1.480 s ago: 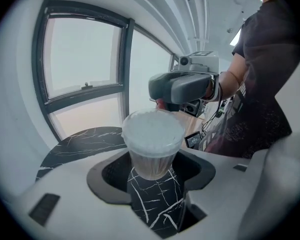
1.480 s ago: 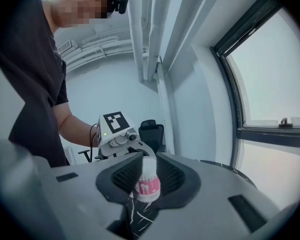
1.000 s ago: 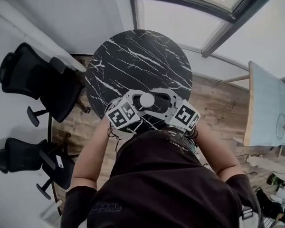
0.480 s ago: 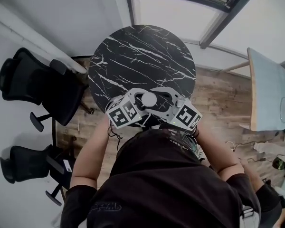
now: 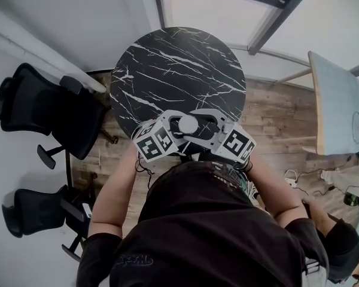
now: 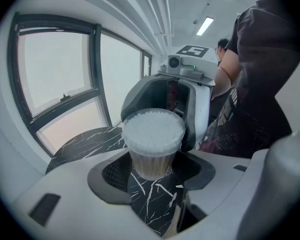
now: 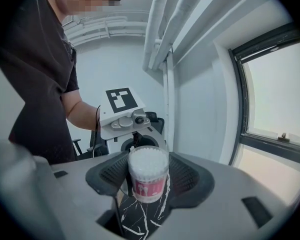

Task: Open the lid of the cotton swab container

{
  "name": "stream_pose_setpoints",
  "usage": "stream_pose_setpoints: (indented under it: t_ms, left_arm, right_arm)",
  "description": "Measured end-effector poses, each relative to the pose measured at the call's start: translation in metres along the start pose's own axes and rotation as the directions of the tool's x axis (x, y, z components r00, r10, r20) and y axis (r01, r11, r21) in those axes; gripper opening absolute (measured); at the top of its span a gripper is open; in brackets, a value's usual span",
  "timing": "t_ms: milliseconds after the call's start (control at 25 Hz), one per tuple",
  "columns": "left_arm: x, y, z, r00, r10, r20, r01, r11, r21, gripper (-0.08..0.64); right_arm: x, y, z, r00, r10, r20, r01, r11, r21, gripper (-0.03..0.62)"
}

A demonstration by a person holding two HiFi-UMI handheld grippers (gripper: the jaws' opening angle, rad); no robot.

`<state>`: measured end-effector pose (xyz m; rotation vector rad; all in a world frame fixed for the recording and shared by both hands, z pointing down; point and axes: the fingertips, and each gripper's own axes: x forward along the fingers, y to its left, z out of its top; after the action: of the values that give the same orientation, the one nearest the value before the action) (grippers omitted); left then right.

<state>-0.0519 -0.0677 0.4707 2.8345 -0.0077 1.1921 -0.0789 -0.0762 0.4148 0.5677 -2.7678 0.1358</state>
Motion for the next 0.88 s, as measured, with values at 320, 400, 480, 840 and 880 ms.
stream_pose_setpoints:
  t_ms: [320,400,480,840,880]
  left_arm:
    - [0.002,0.0,-0.004,1.0,-0.015,-0.003,0.015,1.0,0.014,0.261]
    - [0.003,0.0,-0.005,1.0,-0.017,-0.006,0.017,1.0,0.012,0.261]
    - [0.003,-0.001,-0.005,1.0,-0.02,0.001,0.02,1.0,0.013,0.261]
    - [0.003,0.0,-0.014,1.0,-0.011,-0.023,0.012,1.0,0.028,0.256]
    - [0.002,-0.001,-0.014,1.0,-0.013,-0.02,0.013,1.0,0.025,0.256]
  right_arm:
    - [0.002,-0.001,-0.004,0.999,-0.002,-0.044,0.003,1.0,0.031,0.262]
    - [0.002,-0.001,-0.006,0.998,0.001,-0.056,0.001,0.999,0.036,0.261]
    - [0.003,0.0,-0.006,0.998,0.007,-0.065,-0.005,0.999,0.043,0.261]
    - [0.007,0.001,-0.007,0.994,0.066,-0.087,-0.057,0.993,0.103,0.259]
    - [0.007,0.001,-0.006,0.994,0.067,-0.091,-0.058,0.993,0.103,0.259]
